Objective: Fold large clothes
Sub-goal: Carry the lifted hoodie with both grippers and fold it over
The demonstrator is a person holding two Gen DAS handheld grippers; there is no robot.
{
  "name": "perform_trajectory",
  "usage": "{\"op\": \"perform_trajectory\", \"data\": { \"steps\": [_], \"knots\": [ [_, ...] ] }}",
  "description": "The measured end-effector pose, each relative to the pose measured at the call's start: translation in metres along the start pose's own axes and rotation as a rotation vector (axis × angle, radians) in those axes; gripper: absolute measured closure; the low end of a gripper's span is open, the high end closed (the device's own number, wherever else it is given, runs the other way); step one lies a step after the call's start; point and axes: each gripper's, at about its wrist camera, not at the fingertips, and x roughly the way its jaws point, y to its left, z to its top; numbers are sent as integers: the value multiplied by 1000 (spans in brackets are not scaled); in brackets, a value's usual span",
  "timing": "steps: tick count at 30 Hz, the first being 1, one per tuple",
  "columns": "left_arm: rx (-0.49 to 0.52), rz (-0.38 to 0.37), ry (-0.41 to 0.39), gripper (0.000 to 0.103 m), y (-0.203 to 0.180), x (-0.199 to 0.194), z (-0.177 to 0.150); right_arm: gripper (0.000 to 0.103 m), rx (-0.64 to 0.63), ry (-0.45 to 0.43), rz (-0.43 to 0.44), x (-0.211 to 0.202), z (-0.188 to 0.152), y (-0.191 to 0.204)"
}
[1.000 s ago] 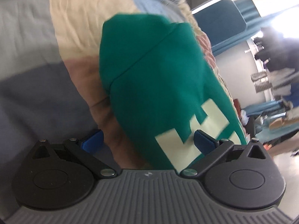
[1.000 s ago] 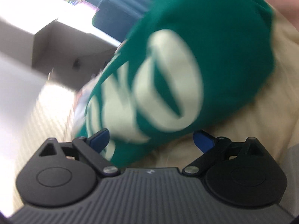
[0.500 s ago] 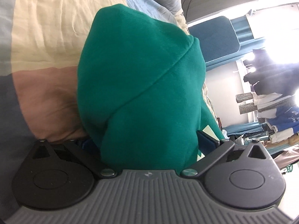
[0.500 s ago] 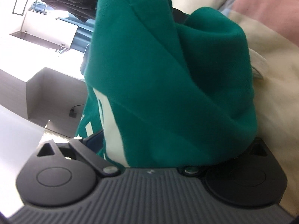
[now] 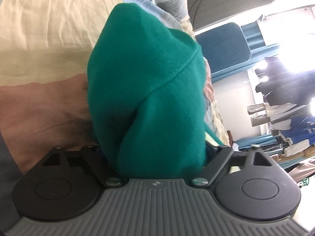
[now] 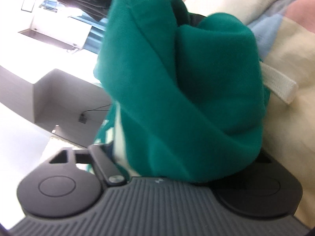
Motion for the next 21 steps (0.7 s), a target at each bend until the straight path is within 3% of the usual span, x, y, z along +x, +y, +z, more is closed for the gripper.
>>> {"op": "perform_trajectory", "data": {
  "steps": [3, 6, 9, 21],
  "knots": [
    [13, -25, -4, 42, -3, -4, 1, 53, -70, -12, 24, -3, 3, 15],
    [42, -50, -17, 52, -7, -14, 1, 59, -99, -24, 64, -11, 5, 25],
    [71, -71, -25, 56, -13, -26, -2, 64, -126, -39, 81, -11, 17, 35],
    [220, -154, -25, 61, -46, -106, -32, 69, -190, -107, 144, -100, 18, 69]
  ]
}}
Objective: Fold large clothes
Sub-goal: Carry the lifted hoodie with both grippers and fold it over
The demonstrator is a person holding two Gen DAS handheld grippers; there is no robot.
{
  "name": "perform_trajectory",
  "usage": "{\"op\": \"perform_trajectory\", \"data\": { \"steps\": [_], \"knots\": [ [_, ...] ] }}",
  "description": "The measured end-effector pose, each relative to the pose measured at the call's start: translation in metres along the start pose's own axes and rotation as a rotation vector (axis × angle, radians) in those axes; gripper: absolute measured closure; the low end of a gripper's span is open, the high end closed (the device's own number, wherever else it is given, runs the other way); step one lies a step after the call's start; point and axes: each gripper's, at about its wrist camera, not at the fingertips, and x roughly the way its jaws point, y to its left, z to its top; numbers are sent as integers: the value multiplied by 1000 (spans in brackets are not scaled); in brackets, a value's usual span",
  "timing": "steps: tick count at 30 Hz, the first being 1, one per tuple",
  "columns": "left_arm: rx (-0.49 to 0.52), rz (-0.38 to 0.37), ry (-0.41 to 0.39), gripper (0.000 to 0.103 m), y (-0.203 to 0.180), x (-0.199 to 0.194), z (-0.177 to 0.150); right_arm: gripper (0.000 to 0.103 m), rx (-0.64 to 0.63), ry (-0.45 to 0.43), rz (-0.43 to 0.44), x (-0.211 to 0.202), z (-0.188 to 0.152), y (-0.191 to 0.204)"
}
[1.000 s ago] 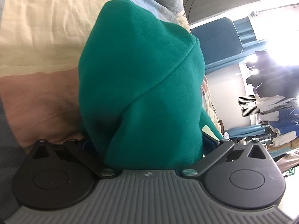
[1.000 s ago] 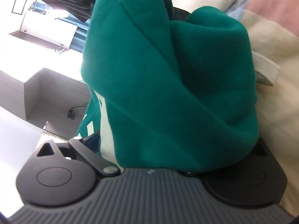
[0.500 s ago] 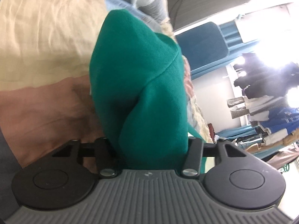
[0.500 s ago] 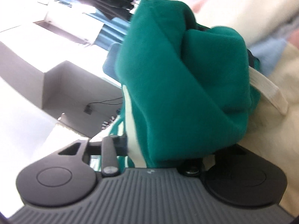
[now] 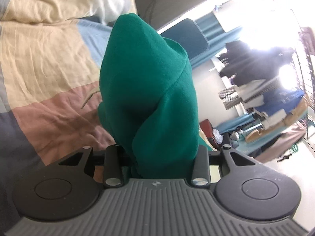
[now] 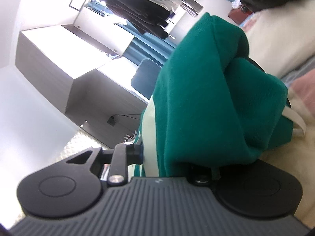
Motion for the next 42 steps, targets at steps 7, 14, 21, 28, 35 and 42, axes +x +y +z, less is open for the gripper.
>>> {"op": "perform_trajectory", "data": {
  "steps": [7, 14, 21, 28, 35, 42],
  "knots": [
    [109, -93, 4, 61, -68, -33, -20, 71, -64, -75, 43, -66, 29, 29],
    [189, -216, 61, 61, -171, -30, -54, 77, -114, -179, 6, -123, 101, 45],
    [230, -332, 172, 61, -270, 9, -112, 83, -190, -306, -63, -201, 190, 26],
    [257, -402, 276, 61, -323, 58, -181, 84, -181, -384, -156, -254, 228, -31],
    [296, -287, 331, 62, -266, 113, -211, 84, -82, -299, -215, -226, 164, -119],
    [216, -286, 322, 62, -171, 121, -199, 84, -51, -195, -146, -207, 102, -154]
  ]
}}
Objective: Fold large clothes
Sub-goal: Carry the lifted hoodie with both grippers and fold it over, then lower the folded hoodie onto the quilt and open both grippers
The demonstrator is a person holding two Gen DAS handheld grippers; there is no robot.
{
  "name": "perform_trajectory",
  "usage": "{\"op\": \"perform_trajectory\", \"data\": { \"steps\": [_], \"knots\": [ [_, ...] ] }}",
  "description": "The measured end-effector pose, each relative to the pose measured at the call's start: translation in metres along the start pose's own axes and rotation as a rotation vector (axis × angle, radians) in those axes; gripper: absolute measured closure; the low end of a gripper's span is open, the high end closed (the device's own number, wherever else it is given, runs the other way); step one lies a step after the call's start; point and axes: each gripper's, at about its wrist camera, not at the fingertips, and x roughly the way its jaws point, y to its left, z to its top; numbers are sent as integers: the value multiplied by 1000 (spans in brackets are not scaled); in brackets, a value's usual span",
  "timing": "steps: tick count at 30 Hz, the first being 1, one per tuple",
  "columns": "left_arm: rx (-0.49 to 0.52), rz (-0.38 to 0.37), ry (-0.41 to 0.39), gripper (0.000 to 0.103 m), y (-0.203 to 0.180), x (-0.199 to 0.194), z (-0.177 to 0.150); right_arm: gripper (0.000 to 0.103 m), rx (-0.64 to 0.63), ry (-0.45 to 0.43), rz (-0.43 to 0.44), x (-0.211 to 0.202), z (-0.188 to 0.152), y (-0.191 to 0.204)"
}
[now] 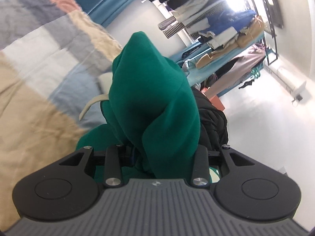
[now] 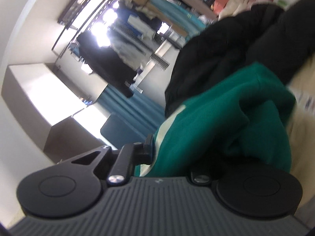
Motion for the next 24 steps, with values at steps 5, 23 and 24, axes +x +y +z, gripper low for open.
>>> {"op": "perform_trajectory", "data": {
  "steps": [5, 23, 24],
  "knots": [
    [38, -42, -10, 62, 31, -23, -15, 85, -39, 48, 4, -7, -35, -5],
    [142, 137, 70, 38, 32, -33, -37, 57, 51, 120, -150, -13, -61, -22],
    [152, 149, 70, 32, 29, -38, -36, 48, 52, 123, -163, -18, -60, -21]
  ]
}}
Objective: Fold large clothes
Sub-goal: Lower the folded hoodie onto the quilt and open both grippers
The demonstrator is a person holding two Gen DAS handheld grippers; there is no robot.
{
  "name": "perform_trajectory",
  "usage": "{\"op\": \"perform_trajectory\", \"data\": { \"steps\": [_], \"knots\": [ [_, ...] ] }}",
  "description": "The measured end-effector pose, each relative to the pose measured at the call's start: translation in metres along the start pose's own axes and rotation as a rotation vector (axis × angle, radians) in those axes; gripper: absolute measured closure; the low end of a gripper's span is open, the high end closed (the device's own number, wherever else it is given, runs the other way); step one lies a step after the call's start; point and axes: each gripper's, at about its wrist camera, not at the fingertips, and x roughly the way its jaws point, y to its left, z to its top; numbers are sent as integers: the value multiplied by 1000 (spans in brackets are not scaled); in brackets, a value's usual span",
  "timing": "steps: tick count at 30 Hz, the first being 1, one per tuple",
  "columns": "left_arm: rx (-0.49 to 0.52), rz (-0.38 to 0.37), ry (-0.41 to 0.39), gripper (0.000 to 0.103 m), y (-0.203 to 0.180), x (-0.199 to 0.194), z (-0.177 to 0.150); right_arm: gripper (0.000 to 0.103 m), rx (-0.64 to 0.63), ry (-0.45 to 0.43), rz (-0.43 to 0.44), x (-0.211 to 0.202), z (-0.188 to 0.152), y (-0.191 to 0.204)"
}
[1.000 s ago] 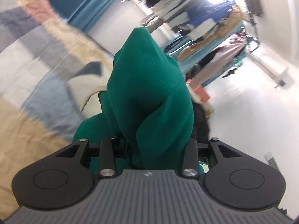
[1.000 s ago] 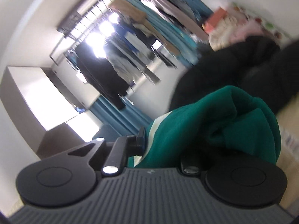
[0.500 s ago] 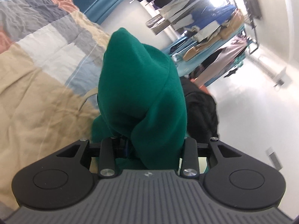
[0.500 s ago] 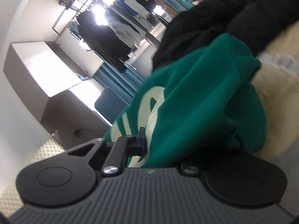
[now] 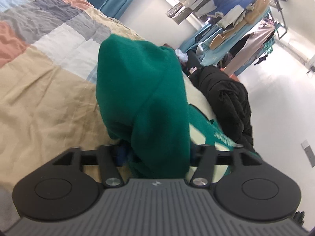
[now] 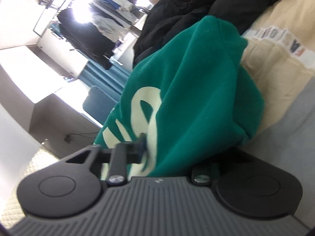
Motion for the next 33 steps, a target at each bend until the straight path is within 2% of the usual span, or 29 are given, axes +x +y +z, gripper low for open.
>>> {"op": "perform_trajectory", "data": {
  "steps": [3, 5, 9, 14, 19, 23, 25, 28, 33],
  "knots": [
    [53, 32, -42, 25, -5, -23, 2, 42, -29, 7, -33, -18, 0, 6],
    [74, 49, -58, 25, -8, -39, 5, 36, -65, -7, -83, -32, 1, 12],
    [179, 97, -117, 25, -27, -69, 17, 36, -157, -73, -146, -59, 11, 32],
    [300, 96, -148, 25, -58, -82, 30, 36, -310, -121, -205, -61, 30, 74],
    [380, 122, -137, 25, -82, -64, 38, 36, -469, -168, -260, -44, 44, 117],
    [414, 108, -107, 25, -97, -44, 41, 36, -515, -206, -238, -43, 56, 136],
    [441, 120, -91, 25, -102, -31, 41, 36, -543, -186, -230, -34, 60, 140],
    [463, 158, -52, 25, -102, -7, 38, 37, -580, -131, -265, -9, 60, 135],
    [458, 200, 6, 26, -78, 20, 28, 38, -601, -28, -341, 32, 46, 106]
  ]
}}
